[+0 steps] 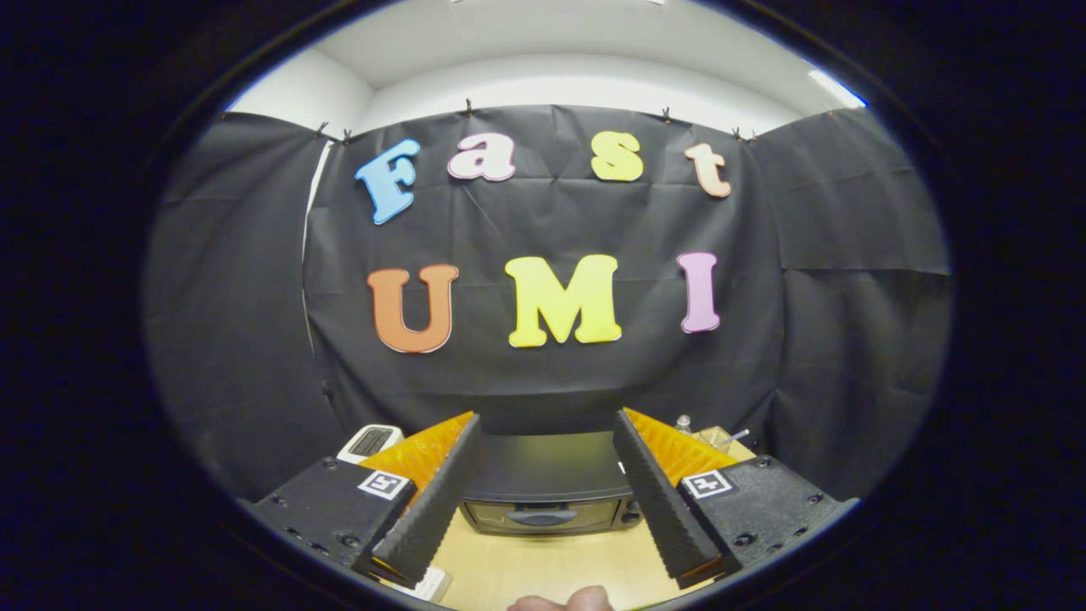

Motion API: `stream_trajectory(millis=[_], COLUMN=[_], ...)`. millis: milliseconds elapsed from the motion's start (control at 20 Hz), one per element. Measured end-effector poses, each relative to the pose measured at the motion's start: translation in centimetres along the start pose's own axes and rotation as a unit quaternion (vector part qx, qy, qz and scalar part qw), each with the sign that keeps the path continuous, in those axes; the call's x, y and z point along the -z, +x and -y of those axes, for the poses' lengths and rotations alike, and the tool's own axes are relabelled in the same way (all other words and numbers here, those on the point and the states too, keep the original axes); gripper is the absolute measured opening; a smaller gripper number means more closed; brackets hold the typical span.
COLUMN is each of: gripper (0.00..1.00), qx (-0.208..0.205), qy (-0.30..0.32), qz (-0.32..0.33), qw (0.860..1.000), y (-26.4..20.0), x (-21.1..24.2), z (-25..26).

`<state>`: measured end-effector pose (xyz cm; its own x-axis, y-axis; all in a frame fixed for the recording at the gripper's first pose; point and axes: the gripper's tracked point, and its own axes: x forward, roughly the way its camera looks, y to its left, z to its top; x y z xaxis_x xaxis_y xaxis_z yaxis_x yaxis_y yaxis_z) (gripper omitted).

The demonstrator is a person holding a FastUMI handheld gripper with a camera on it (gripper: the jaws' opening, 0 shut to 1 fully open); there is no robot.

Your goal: Open the toaster oven, put the food inside, and close the toaster oven door.

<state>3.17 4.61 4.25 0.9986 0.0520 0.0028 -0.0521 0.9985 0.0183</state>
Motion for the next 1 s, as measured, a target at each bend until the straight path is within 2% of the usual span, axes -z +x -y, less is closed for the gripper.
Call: stream_trajectory(millis=[150,550,1000], gripper=[1.00,1.00,1.00], qx=[0.006,0.036,0.003], qy=[0.032,0.030,0.035], qz=[-0.009,0.003,-0.013], qw=[0.999,0.999,0.999], y=[-2.5,-5.3,-4.7], x=[1.0,0.8,2.0], z=[0.2,2.8,-0.3])
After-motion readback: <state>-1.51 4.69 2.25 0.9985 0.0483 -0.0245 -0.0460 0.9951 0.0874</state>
